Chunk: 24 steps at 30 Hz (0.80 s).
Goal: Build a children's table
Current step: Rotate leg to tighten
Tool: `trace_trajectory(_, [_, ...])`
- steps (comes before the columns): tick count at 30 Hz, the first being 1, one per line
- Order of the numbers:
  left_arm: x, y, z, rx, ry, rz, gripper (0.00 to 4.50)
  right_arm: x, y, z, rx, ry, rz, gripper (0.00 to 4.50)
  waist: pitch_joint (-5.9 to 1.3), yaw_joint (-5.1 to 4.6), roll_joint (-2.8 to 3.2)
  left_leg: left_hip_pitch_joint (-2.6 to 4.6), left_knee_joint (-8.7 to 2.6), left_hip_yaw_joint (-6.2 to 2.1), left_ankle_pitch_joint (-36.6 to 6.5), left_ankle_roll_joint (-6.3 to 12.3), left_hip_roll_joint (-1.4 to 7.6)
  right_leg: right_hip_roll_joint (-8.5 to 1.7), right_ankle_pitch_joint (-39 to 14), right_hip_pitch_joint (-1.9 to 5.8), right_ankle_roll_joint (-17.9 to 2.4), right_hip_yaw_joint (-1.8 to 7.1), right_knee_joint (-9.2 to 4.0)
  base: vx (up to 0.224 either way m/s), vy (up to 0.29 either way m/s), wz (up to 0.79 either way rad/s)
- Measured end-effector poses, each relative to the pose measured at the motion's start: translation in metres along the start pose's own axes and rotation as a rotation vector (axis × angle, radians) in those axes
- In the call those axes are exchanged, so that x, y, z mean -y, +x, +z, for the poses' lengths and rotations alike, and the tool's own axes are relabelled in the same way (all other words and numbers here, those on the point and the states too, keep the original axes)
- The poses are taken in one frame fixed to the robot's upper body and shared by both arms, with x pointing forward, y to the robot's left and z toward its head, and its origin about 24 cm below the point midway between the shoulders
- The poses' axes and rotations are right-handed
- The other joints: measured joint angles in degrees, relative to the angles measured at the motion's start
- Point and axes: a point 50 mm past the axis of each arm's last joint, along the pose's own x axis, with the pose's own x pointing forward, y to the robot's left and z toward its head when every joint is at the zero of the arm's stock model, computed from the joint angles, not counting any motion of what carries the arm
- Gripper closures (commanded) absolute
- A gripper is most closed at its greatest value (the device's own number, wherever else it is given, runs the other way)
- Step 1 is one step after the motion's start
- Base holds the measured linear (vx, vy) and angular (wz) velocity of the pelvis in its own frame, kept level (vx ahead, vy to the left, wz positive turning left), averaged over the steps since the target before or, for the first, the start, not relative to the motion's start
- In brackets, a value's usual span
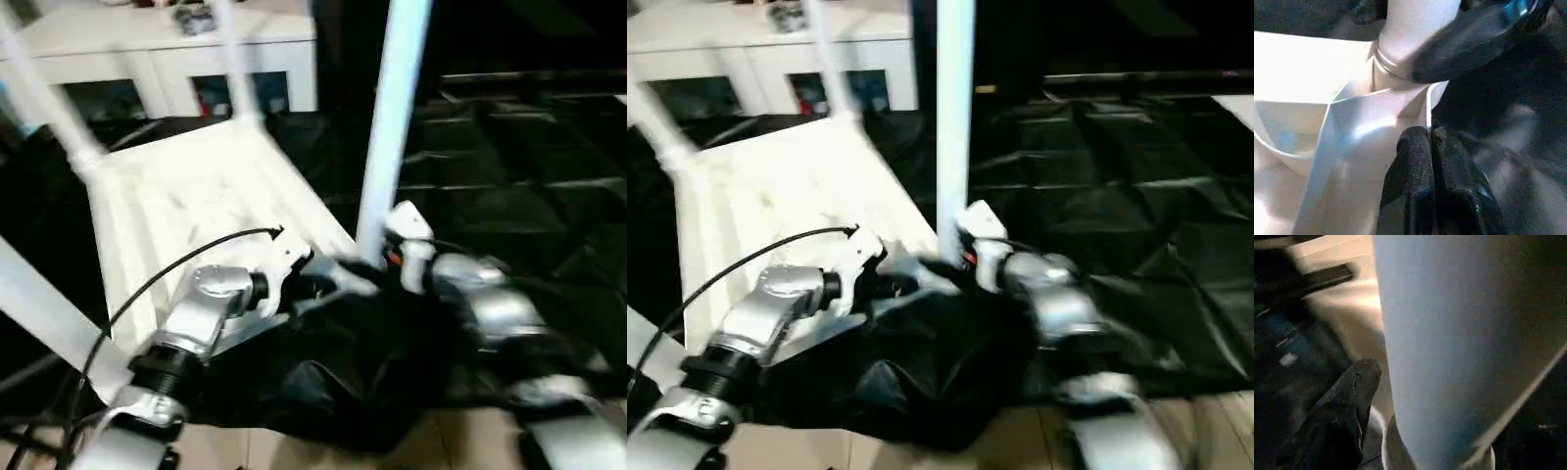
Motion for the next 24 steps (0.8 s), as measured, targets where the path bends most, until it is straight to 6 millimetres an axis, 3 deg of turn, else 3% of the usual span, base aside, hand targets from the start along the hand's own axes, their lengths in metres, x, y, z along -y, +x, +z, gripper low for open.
trace_trajectory(3, [0.001, -0.005, -0.002, -0.026, 0.031, -0.059, 4.5, -0.005, -0.008, -0.001, -0.045, -0.031, 0.104, 1.3, -0.01, 0.77, -0.01, 0.09, 0.07, 0.04, -0.05, -0.09, 0.0, -0.01, 0.0, 0.07, 0.0, 0.07, 0.04, 0.0, 0.0, 0.0])
trace_trajectory(11, [-0.001, -0.012, -0.004, -0.063, 0.073, -0.087, 4.5, -0.008, -0.007, -0.001, -0.076, -0.068, 0.155, 1.3, -0.03, 0.65, -0.12, 0.15, 0.12, 0.06, -0.04, -0.11, -0.02, -0.01, -0.1, 0.2, 0.18, 0.15, 0.07, 0.0, 0.0, 0.0])
trace_trajectory(24, [0.001, -0.013, -0.004, -0.07, 0.08, -0.114, 4.5, -0.008, -0.006, 0.0, -0.085, -0.075, 0.155, 2.36, -0.06, 0.73, -0.06, 0.12, 0.04, 0.06, -0.04, -0.11, 0.0, -0.01, -0.03, 0.18, 0.06, 0.1, 0.09, 0.0, 0.0, 0.0])
